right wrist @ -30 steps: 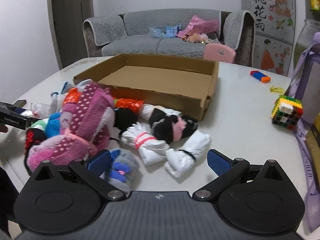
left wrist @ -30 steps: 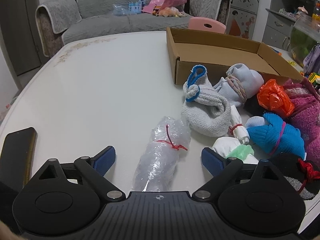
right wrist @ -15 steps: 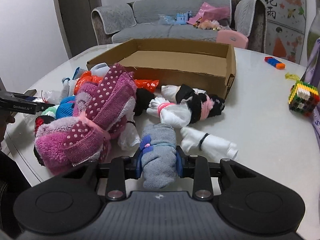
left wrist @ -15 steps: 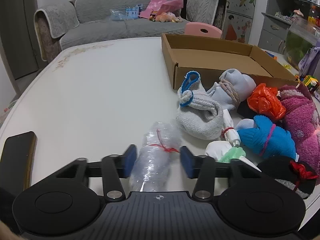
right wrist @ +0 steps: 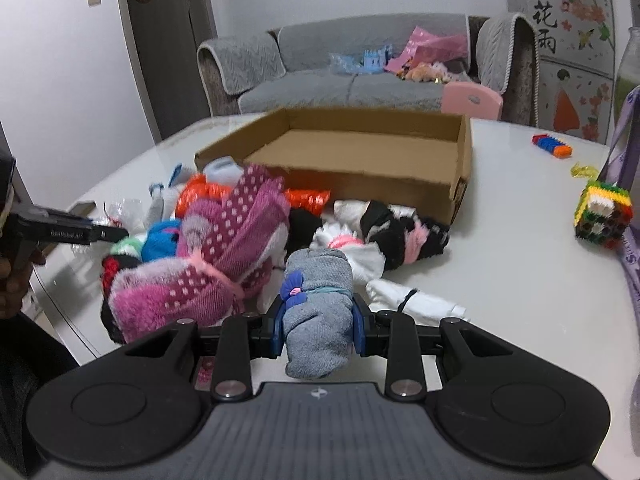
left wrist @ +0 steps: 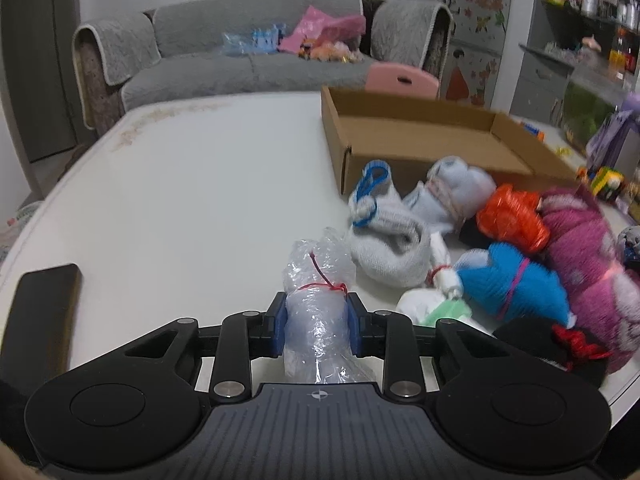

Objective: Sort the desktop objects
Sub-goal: 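Grasp the clear plastic bundle with left tool while right tool grasps grey sock roll, then carry both bundles into the cardboard box and open both tools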

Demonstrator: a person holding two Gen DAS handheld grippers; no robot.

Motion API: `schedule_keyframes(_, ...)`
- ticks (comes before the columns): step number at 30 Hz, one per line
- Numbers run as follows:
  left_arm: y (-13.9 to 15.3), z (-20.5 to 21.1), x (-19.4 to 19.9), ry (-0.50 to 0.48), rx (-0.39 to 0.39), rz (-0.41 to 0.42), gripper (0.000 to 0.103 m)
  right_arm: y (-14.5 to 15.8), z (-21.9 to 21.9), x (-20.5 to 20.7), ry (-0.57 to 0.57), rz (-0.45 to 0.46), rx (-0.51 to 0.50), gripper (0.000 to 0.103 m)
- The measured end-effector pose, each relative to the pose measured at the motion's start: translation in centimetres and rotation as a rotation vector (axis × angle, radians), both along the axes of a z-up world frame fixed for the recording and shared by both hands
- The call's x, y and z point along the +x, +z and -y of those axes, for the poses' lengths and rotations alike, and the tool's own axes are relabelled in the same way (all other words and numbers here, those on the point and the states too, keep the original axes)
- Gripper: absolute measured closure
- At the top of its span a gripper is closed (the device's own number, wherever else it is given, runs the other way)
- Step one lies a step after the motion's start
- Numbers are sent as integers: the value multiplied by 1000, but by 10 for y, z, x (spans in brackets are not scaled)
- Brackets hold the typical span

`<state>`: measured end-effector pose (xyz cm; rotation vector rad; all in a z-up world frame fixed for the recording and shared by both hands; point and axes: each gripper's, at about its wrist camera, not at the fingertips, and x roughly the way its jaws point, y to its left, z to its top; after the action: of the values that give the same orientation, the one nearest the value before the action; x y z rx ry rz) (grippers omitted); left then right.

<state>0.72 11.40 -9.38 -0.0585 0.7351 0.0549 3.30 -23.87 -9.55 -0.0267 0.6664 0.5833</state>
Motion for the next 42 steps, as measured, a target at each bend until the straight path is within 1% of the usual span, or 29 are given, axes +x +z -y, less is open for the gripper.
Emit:
schedule_keyframes(2, 12, -1, -4, 14, -2, 29, 68, 9, 7, 1, -11, 15, 46, 75)
schedule_keyframes(4, 29, 0, -4, 14, -6, 67, 68, 19, 12, 4, -37, 51, 63, 75)
schedule_keyframes(7, 68, 2, 4, 2, -19, 143, 68, 38, 15, 20, -61, 76, 97, 75)
schedule_keyframes(10, 98, 5, 21, -22, -32, 186, 68, 55, 13, 40, -84, 102, 104, 75)
schedule_keyframes(12, 114, 12, 38, -41, -5, 203, 68, 65, 11, 54, -85, 116, 119, 74)
schedule_keyframes(14, 125, 17, 56, -59, 7, 209, 68, 74, 6, 70, -85, 130, 112, 74)
schedule_keyframes(17, 131, 26, 84, -86, 11, 206, 67, 82, -1, 93, -66, 146, 84, 75)
schedule_keyframes(21, 124, 34, 122, -118, -8, 179, 67, 81, -6, 122, -47, 143, 78, 74)
schedule_keyframes(24, 115, 37, 154, -142, -21, 145, 67, 76, -11, 146, -22, 110, 88, 74)
schedule_keyframes(27, 103, 43, 191, -166, -34, 110, 67, 69, -22, 171, 2, 77, 74, 74)
schedule_keyframes(30, 85, 52, 231, -178, -9, 74, 67, 57, -38, 203, 22, 32, 72, 74)
schedule_keyframes(32, 69, 57, 255, -182, -12, 37, 67, 47, -49, 221, 30, -4, 69, 74)
schedule_keyframes(36, 44, 62, 280, -170, 10, -18, 67, 24, -74, 249, 46, -76, 69, 74)
schedule_keyframes(37, 37, 61, 285, -153, 20, -30, 67, 18, -81, 254, 50, -87, 62, 74)
schedule_keyframes(40, 25, 55, 297, -111, 15, -70, 67, 4, -103, 262, 60, -117, 36, 74)
schedule_keyframes(42, 15, 51, 301, -81, 27, -100, 67, 0, -113, 267, 65, -136, 20, 74)
